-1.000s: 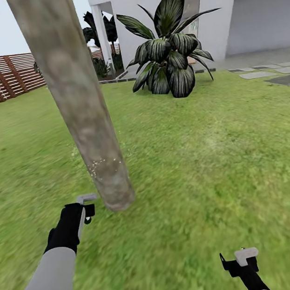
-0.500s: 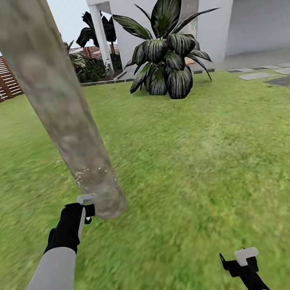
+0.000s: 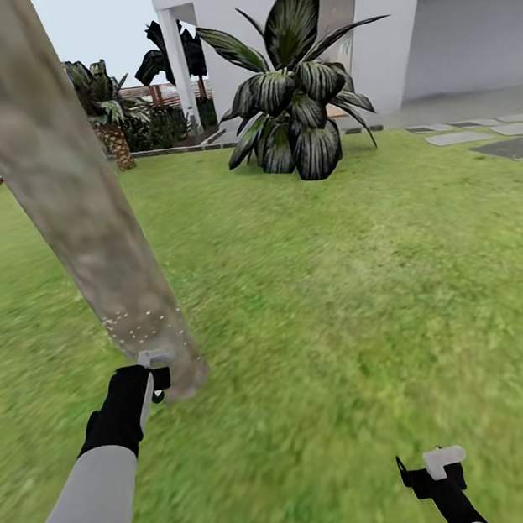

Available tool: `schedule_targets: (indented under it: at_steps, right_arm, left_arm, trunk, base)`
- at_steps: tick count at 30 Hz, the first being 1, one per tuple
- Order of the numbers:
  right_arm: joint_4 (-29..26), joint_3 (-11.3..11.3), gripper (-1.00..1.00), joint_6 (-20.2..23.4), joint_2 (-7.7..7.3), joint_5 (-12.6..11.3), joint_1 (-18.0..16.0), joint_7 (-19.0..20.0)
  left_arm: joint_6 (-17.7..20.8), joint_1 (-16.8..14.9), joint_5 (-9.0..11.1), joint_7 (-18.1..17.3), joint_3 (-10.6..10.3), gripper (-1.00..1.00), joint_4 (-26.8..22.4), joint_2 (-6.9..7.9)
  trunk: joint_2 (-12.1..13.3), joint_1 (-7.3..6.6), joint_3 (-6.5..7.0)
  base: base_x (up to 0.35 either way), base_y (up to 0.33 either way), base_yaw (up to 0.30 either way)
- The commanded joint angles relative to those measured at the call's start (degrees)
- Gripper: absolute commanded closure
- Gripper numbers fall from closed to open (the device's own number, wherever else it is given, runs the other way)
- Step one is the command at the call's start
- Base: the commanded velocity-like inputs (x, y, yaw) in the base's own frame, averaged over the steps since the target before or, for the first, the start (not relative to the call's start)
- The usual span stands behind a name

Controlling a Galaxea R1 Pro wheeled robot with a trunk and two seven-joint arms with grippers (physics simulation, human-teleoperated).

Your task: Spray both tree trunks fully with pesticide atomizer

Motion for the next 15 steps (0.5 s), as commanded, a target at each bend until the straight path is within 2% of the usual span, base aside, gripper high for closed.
schedule_targets:
  at_steps: [1, 8, 15]
  right_arm:
    - [0.1, -0.2, -1.0, -0.1, 0.0, 0.6, 0.0, -0.4]
    - [0.1, -0.2, -1.0, -0.1, 0.0, 0.6, 0.0, -0.4]
    - [0.1, -0.2, -1.0, -0.1, 0.0, 0.6, 0.0, -0.4]
  left_arm:
    - [0.3, 0.0, 0.1, 0.1, 0.1, 1.0, -0.1, 0.03]
    - [0.4, 0.0, 0.2, 0.1, 0.4, 1.0, -0.3, 0.54]
    - [0.4, 0.0, 0.2, 0.2, 0.1, 1.0, -0.3, 0.36]
  trunk:
    - [0.0, 0.01, -0.05]
    - [0.0, 0.01, -0.05]
    - [0.0, 0.01, -0.05]
  base:
    - [0.182, -0.237, 0.013]
    - [0.194, -0.227, 0.229]
    - [0.019, -0.27, 0.257]
